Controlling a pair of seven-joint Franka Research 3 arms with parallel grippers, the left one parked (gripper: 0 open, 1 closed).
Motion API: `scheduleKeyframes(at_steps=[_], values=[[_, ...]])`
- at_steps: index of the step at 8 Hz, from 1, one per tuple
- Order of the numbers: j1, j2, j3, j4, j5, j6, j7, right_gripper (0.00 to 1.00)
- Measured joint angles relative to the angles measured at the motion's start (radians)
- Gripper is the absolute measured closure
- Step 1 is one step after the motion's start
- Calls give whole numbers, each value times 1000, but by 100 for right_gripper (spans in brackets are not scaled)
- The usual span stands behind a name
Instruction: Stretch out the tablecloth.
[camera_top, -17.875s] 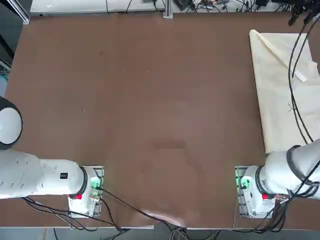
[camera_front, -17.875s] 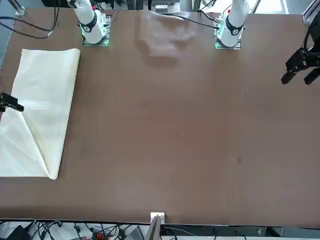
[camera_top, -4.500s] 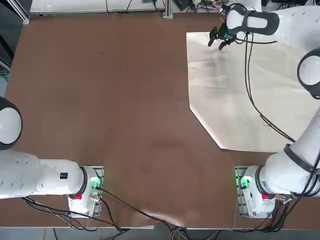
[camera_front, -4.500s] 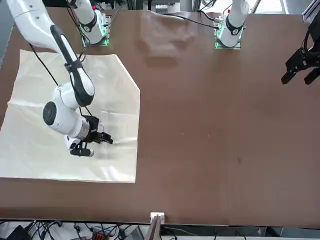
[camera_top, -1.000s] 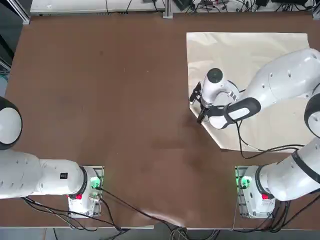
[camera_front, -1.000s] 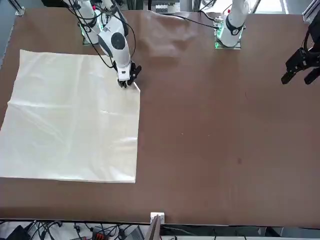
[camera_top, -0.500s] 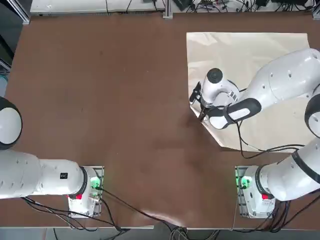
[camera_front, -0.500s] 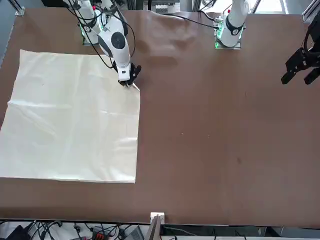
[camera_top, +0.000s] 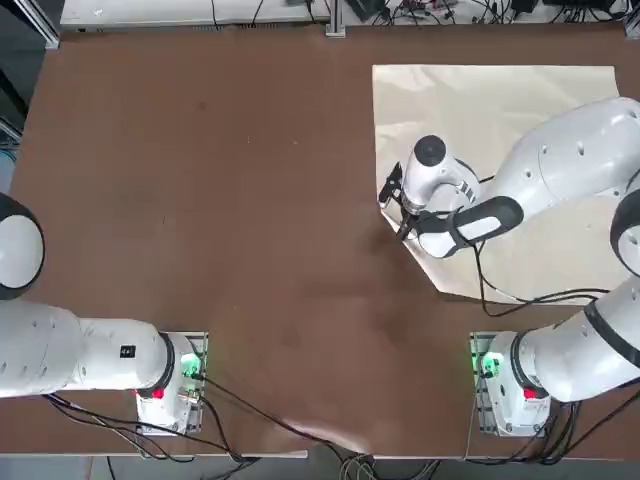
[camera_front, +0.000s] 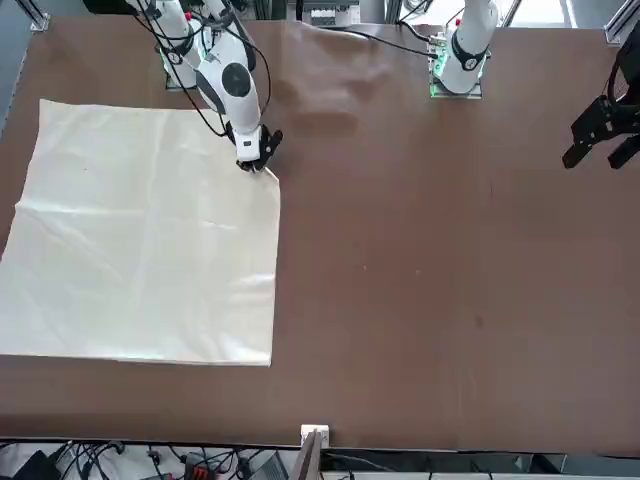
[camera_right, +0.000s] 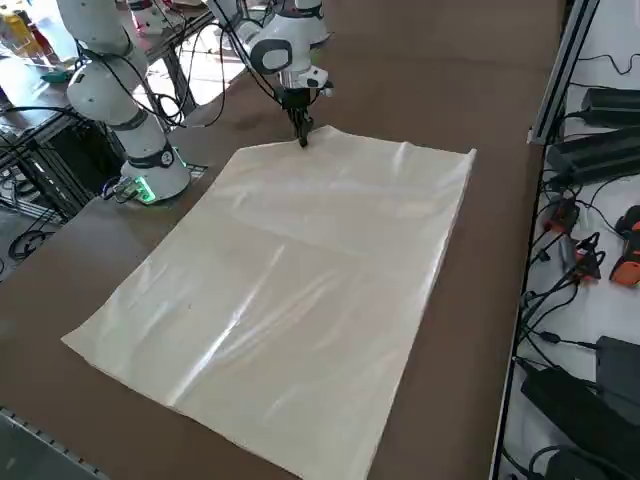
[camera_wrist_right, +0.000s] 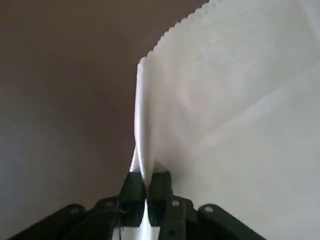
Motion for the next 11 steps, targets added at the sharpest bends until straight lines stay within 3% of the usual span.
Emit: scheduleKeyframes(at_steps=[1,4,7,11], values=[[-6,-3,0,0,0,2,28,98],[-61,-8,0,3,1,5,103,98],[-157,-3,-2,24,1,6,107,98],[-222,30,-2,64,1,6,107,98]])
